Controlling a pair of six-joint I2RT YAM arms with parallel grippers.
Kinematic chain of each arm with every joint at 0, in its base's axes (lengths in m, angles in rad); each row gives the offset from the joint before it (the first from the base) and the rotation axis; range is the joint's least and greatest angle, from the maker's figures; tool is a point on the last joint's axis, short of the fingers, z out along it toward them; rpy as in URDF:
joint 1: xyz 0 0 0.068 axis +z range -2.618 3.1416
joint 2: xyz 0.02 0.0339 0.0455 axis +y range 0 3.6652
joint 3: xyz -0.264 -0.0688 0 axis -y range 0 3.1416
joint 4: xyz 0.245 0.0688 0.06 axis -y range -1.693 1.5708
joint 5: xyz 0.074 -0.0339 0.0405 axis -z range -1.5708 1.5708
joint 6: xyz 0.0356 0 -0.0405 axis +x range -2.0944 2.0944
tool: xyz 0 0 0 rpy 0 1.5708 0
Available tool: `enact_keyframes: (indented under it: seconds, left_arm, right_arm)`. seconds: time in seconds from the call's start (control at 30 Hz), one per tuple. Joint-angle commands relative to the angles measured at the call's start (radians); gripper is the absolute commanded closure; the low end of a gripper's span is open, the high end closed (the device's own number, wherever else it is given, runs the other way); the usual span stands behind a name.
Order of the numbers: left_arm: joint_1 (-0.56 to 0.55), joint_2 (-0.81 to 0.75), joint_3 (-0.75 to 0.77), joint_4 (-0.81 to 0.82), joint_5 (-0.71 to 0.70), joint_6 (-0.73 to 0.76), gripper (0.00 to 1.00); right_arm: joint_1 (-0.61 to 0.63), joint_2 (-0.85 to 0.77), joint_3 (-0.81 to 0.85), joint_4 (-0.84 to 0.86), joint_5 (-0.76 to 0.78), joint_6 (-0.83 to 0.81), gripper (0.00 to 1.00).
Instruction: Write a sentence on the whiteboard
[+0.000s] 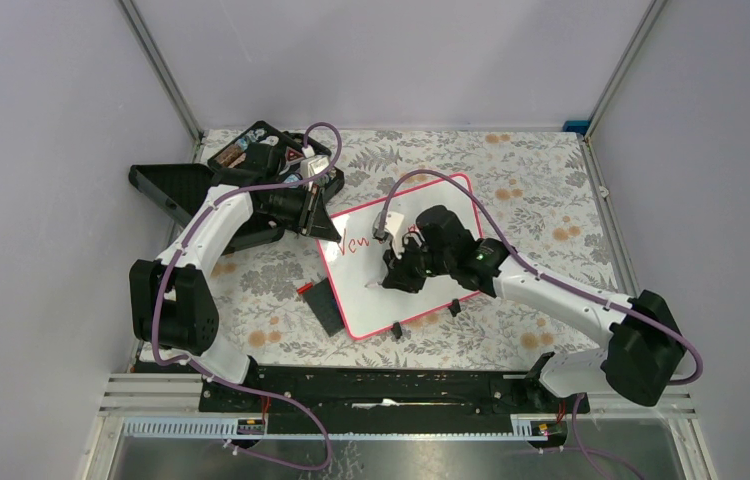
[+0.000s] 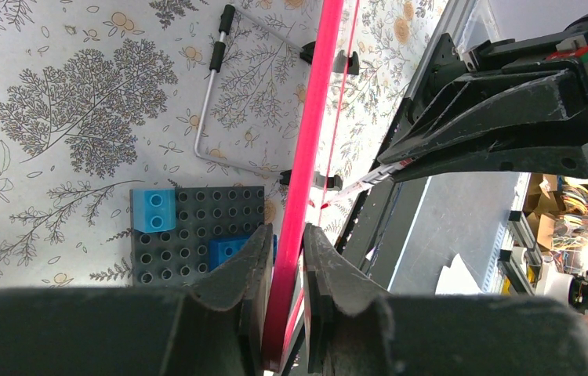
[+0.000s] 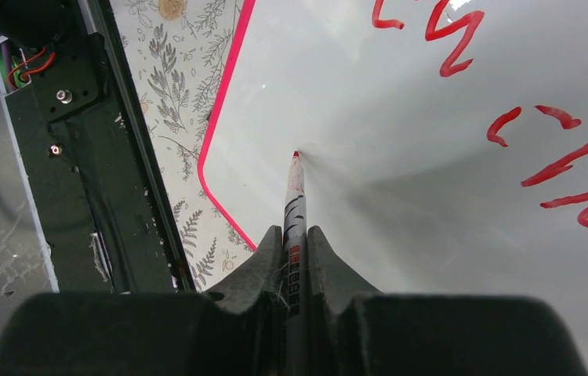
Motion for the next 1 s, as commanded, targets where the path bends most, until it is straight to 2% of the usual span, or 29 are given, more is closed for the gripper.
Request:
enact_keyframes:
  seconds: [0.0, 0.97]
  left_arm:
    - [-0.009, 0.014, -0.018, 0.025, -0.093, 0.038, 1.00]
    - [-0.011, 0.014, -0.024, 0.024, -0.095, 0.045, 1.00]
  right_arm:
    - [0.014, 0.012, 0.027, 0.030, 0.049, 0.000, 1.00]
    - [0.068, 0.069, 0.060, -0.002, 0.073, -0.032, 1.00]
